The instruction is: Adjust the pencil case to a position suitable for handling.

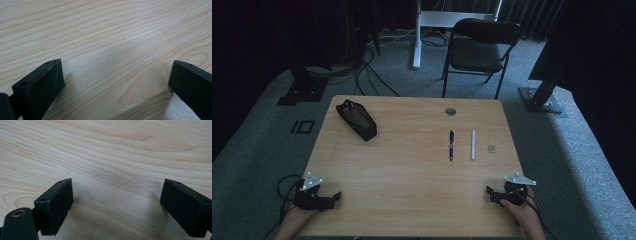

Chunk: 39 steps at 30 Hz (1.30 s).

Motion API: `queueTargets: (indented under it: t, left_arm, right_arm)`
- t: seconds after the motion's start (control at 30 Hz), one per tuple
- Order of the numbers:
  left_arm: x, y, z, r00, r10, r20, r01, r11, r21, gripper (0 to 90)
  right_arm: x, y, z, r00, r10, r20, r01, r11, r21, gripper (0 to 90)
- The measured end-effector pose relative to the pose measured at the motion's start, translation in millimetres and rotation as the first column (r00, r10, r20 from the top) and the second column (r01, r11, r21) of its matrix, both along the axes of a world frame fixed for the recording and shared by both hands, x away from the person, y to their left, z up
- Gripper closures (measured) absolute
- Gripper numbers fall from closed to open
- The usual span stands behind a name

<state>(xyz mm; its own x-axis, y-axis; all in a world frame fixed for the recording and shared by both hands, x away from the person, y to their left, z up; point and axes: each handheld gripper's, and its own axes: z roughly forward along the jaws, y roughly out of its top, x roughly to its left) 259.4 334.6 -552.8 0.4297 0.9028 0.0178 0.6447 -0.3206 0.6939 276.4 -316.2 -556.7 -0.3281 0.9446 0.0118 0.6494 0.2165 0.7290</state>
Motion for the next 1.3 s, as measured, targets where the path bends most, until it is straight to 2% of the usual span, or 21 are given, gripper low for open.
queueTargets:
  t: [0.47,0.63,1.07,1.3]
  left_arm:
    - [-0.1,0.1,0.0,1.0000,-0.001,0.000,0.001,1.0000,0.000,0.2]
    - [-0.1,0.2,0.0,1.0000,-0.001,0.000,0.001,1.0000,0.000,0.2]
    - [-0.1,0.1,0.0,1.0000,-0.001,0.000,0.001,1.0000,0.000,0.2]
    - [-0.1,0.2,0.0,1.0000,-0.001,0.000,0.001,1.0000,0.000,0.2]
  right_arm:
    - [1.4,6.0,1.7,0.9995,0.029,-0.012,-0.029,1.000,0.000,11.0]
    - [3.0,12.6,2.5,0.9993,0.037,0.000,-0.037,0.999,0.034,11.1]
    - [14.3,37.9,8.6,0.9951,0.098,0.011,-0.099,0.994,0.038,11.2]
    - [20.5,55.0,11.2,0.9887,0.148,0.025,-0.149,0.987,0.060,11.2]
